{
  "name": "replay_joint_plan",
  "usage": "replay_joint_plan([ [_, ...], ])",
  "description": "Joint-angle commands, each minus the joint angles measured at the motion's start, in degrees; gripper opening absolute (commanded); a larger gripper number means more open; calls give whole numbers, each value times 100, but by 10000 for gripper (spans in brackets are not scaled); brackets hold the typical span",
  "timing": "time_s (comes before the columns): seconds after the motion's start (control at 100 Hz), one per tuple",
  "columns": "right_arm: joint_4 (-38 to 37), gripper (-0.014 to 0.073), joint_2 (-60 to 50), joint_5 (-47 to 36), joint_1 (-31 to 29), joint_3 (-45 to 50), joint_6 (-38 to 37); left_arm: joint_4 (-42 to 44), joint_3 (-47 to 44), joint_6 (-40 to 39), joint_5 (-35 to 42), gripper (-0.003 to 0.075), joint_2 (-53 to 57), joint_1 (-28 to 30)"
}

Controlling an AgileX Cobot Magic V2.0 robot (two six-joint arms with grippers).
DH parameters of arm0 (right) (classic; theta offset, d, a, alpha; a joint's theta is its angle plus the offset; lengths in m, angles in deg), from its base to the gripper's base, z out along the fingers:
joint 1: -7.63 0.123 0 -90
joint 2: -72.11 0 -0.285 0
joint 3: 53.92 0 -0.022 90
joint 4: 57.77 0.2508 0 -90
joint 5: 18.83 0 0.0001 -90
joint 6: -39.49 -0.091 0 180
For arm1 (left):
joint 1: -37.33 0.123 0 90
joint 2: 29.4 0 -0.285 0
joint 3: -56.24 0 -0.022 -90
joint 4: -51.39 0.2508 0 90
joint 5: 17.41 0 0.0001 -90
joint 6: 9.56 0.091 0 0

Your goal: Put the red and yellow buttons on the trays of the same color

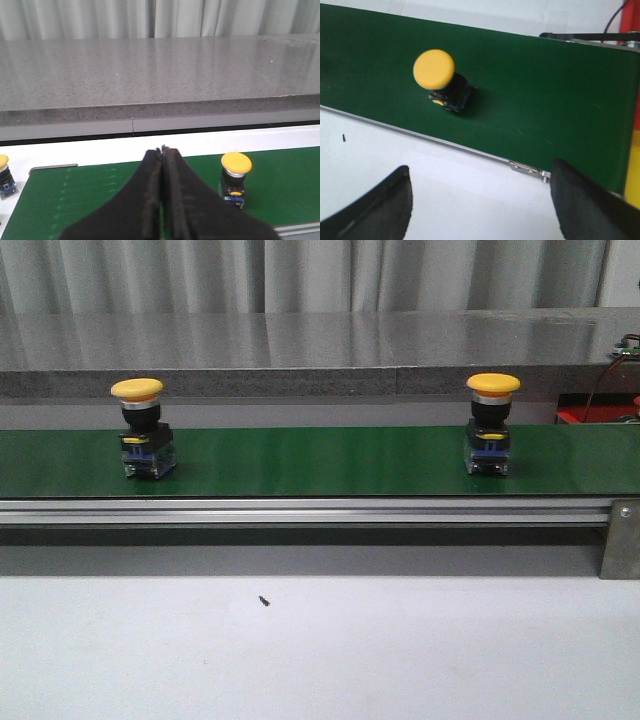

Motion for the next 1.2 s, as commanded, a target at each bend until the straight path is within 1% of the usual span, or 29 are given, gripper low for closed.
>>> replay_joint_plan([
  [0.0, 145, 572, 328, -161, 177, -451, 63, -115, 169, -5, 258, -20, -8, -50],
  [0.26, 75, 572, 1389, -187, 567, -1090, 63, -115, 169, -5, 258, -20, -8, -50],
  [0.49, -243, 572, 2088, -354, 608, -1371, 63, -115, 169, -5, 258, -20, -8, -50],
  [0.66, -447, 568, 2407, -594, 608, -1448, 63, -115, 169, -5, 258, -20, -8, -50],
  [0.73, -570, 522, 2480, -721, 608, -1448, 63, -115, 169, -5, 258, -20, -8, -50],
  [0.88, -675, 307, 2578, -774, 608, -1448, 63, -115, 169, -5, 258, -20, -8, -50],
  [0.95, -675, 235, 2559, -727, 608, -1448, 63, -115, 169, -5, 258, -20, -8, -50],
  [1.01, -675, 216, 2519, -684, 608, -1448, 63, -115, 169, -5, 258, -20, -8, -50],
  [1.19, -791, 216, 2179, -366, 575, -1443, 37, -115, 169, -5, 258, -20, -8, -50],
])
